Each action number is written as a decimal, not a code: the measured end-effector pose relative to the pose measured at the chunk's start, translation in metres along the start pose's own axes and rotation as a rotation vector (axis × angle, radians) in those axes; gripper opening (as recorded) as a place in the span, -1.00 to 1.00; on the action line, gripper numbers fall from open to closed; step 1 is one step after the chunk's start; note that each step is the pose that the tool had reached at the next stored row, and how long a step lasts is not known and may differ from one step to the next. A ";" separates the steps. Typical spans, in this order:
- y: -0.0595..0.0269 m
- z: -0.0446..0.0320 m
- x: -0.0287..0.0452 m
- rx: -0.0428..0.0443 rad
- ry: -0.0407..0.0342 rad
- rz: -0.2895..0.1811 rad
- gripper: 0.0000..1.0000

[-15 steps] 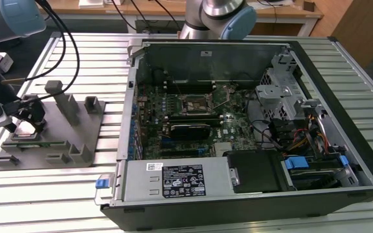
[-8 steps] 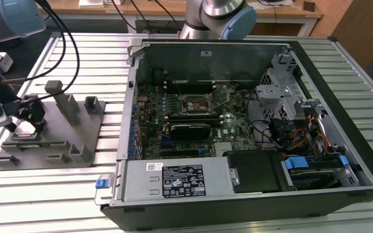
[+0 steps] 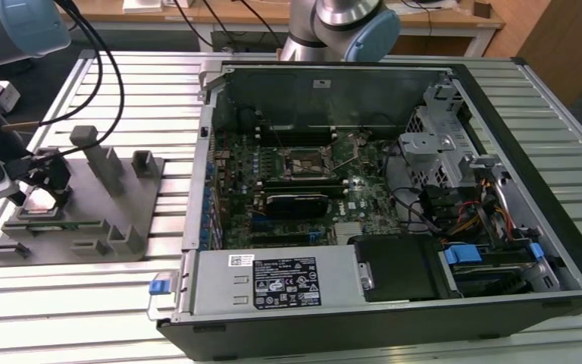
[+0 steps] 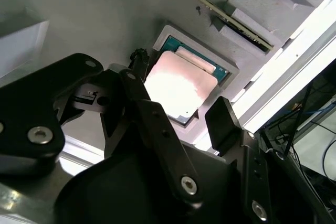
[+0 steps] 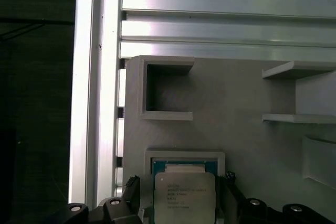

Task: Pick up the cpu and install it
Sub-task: 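Pick up the cpu and move it towards the insertion slot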

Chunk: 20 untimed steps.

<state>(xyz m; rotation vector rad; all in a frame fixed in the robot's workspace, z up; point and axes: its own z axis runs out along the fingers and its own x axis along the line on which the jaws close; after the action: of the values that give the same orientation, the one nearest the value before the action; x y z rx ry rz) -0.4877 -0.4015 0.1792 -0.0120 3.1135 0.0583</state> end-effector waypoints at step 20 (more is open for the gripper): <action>0.0000 -0.0004 0.0000 -0.0005 0.0000 0.000 0.25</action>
<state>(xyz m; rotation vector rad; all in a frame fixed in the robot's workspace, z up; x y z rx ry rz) -0.4877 -0.4015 0.1796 -0.0121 3.1135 0.0590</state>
